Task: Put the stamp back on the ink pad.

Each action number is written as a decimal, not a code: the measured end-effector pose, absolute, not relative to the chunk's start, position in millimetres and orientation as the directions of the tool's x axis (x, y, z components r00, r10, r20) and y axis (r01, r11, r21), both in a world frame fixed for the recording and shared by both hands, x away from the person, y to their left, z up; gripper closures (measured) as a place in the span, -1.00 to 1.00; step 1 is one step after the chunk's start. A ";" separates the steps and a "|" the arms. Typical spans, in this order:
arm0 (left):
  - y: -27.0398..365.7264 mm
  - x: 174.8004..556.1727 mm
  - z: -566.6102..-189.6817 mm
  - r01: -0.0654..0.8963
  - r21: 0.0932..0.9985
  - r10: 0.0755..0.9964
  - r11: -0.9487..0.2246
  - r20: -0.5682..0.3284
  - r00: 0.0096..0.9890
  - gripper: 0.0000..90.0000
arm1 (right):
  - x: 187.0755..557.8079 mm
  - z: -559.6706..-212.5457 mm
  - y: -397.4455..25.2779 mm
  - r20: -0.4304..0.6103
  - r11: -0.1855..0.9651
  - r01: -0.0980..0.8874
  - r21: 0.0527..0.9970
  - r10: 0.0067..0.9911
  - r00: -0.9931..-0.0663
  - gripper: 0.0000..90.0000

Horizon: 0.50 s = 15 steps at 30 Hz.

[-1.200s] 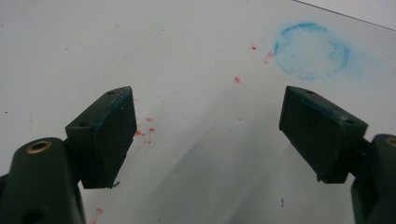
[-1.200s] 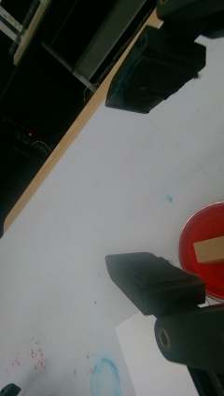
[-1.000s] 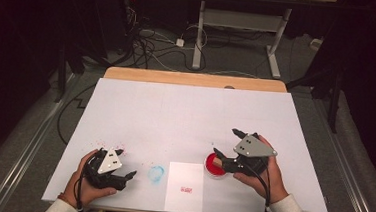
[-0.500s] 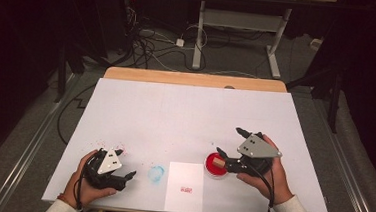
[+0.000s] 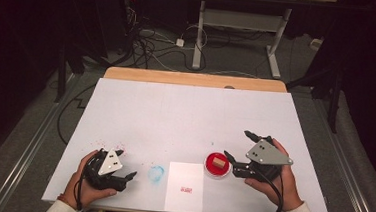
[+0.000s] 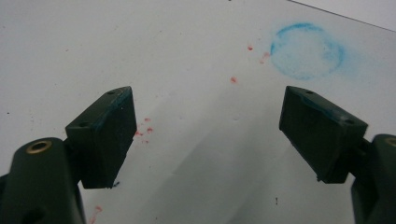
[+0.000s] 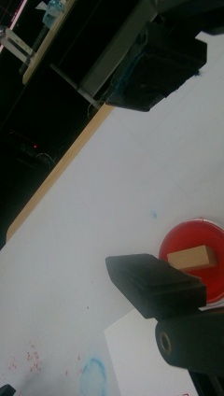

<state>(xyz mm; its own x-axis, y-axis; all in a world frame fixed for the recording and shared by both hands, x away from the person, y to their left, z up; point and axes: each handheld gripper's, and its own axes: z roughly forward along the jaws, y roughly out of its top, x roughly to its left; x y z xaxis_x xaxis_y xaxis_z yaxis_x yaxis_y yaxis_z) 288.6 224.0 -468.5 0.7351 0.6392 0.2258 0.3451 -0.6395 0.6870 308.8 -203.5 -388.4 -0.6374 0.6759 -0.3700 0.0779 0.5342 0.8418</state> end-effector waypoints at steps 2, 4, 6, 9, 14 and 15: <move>222.7 288.9 -468.6 0.345 0.684 0.636 -0.643 0.227 0.737 -0.59 | 306.6 -387.9 -205.7 -0.371 0.533 0.076 0.843 0.678 -0.634 -0.56; 221.5 289.3 -469.0 0.343 0.682 0.633 -0.646 0.227 0.740 -0.59 | 304.5 -387.3 -208.6 -0.374 0.533 0.073 0.843 0.679 -0.632 -0.56; 220.4 289.2 -469.0 0.342 0.678 0.631 -0.650 0.230 0.741 -0.59 | 302.0 -387.3 -211.8 -0.380 0.533 0.068 0.843 0.682 -0.625 -0.56; 219.5 288.8 -468.6 0.339 0.682 0.630 -0.648 0.230 0.742 -0.59 | 298.0 -387.9 -217.3 -0.384 0.529 0.064 0.846 0.688 -0.616 -0.56; 219.1 289.1 -468.5 0.336 0.681 0.628 -0.650 0.233 0.742 -0.59 | 292.6 -391.7 -224.3 -0.387 0.532 0.069 0.844 0.694 -0.607 -0.56; 219.0 289.1 -468.4 0.336 0.681 0.628 -0.650 0.233 0.742 -0.59 | 291.9 -392.8 -225.4 -0.390 0.534 0.069 0.843 0.694 -0.605 -0.56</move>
<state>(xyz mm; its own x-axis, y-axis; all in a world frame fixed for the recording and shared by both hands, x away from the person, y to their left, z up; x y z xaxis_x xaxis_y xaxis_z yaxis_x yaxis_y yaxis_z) 289.1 219.0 -468.4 0.7424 0.6281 0.2333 0.3359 -0.6502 0.6815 291.9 -225.4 -392.8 -0.6053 0.6939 -0.3900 0.0687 0.5337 0.8429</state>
